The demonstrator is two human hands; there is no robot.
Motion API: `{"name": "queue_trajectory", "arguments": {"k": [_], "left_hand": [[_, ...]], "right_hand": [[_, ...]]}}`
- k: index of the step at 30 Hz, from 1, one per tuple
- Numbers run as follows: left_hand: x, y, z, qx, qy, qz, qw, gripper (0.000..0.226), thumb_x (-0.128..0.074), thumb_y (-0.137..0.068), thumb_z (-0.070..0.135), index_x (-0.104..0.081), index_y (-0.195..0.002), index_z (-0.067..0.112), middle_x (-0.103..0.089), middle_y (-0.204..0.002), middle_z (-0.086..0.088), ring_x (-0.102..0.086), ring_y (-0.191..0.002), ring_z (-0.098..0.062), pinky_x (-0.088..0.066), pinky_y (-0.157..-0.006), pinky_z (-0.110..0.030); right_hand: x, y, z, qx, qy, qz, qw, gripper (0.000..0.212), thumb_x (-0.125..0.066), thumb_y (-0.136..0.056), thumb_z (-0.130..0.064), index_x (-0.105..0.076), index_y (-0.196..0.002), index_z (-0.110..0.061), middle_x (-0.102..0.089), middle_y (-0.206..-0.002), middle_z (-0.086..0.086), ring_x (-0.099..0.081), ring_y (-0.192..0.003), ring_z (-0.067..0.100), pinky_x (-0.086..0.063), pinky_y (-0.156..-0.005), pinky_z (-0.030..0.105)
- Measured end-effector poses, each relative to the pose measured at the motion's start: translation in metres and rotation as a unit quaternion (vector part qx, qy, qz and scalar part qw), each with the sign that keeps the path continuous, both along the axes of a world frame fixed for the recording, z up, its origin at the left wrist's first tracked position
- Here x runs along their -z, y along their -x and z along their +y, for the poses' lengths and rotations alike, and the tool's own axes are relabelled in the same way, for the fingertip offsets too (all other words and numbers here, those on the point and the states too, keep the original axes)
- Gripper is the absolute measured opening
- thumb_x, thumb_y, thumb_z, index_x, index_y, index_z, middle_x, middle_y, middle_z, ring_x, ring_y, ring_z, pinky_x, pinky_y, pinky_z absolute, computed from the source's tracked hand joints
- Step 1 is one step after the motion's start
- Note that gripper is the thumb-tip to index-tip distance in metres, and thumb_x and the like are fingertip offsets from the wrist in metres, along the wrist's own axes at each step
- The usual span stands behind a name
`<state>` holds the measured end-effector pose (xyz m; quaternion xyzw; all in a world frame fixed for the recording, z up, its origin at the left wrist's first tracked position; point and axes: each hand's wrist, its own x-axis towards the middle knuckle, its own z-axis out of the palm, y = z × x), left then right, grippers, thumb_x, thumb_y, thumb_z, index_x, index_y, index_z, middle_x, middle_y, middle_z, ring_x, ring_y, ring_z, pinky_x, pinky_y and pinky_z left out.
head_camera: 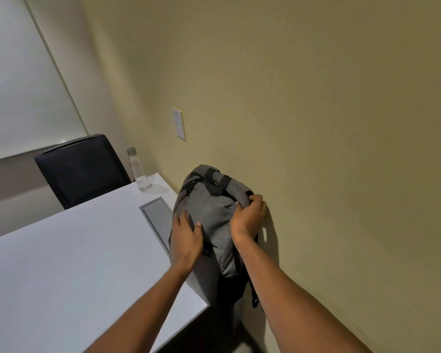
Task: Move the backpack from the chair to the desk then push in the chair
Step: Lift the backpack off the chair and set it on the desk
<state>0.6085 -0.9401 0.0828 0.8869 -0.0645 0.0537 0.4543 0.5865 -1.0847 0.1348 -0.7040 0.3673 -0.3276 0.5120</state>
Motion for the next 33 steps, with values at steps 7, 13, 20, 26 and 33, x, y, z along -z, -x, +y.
{"name": "queue_trajectory", "arguments": {"k": [7,13,20,26,33], "left_hand": [[0.031,0.008,-0.014,0.129,-0.087,0.097,0.983,0.08,-0.056,-0.106,0.031,-0.008,-0.168,0.015,-0.013,-0.176,-0.015,-0.009,-0.163,-0.038,-0.016,-0.133,-0.052],[0.014,-0.014,-0.013,0.196,-0.156,0.134,0.959,0.09,-0.064,-0.102,0.033,-0.007,-0.168,0.012,-0.02,-0.174,-0.019,-0.031,-0.156,-0.043,-0.03,-0.128,-0.05],[-0.005,0.005,-0.001,0.112,-0.096,0.081,0.986,0.058,-0.065,-0.099,0.023,-0.042,-0.148,0.002,-0.055,-0.147,-0.026,-0.056,-0.131,-0.042,-0.047,-0.112,-0.048],[-0.01,0.007,0.016,0.069,-0.098,0.087,0.989,0.042,-0.058,-0.101,0.026,-0.05,-0.134,0.001,-0.056,-0.138,-0.025,-0.058,-0.12,-0.042,-0.051,-0.107,-0.051],[0.014,0.01,0.033,-0.109,0.072,0.276,0.952,0.05,-0.056,-0.103,0.025,-0.044,-0.142,-0.003,-0.057,-0.136,-0.028,-0.062,-0.117,-0.051,-0.06,-0.096,-0.062]], "right_hand": [[0.008,0.016,-0.005,0.023,0.21,0.12,0.97,0.049,-0.077,-0.092,-0.032,-0.05,-0.129,-0.012,-0.059,-0.125,0.013,-0.061,-0.112,0.032,-0.058,-0.084,0.043],[0.017,0.041,-0.006,-0.052,0.369,0.19,0.908,0.069,-0.074,-0.093,-0.028,-0.039,-0.151,-0.015,-0.05,-0.147,0.011,-0.054,-0.129,0.028,-0.05,-0.107,0.041],[0.006,0.062,-0.006,-0.049,0.298,0.186,0.935,0.07,-0.068,-0.096,-0.046,-0.039,-0.149,-0.011,-0.053,-0.142,0.013,-0.057,-0.126,0.034,-0.049,-0.108,0.045],[0.008,0.059,0.002,-0.122,0.205,0.174,0.956,0.066,-0.061,-0.101,-0.044,-0.034,-0.151,-0.01,-0.05,-0.144,0.014,-0.059,-0.125,0.035,-0.054,-0.097,0.046],[0.007,0.045,0.005,-0.174,0.118,0.159,0.965,0.051,-0.05,-0.109,-0.029,-0.036,-0.153,-0.007,-0.05,-0.147,0.019,-0.055,-0.129,0.038,-0.049,-0.1,0.044]]}}
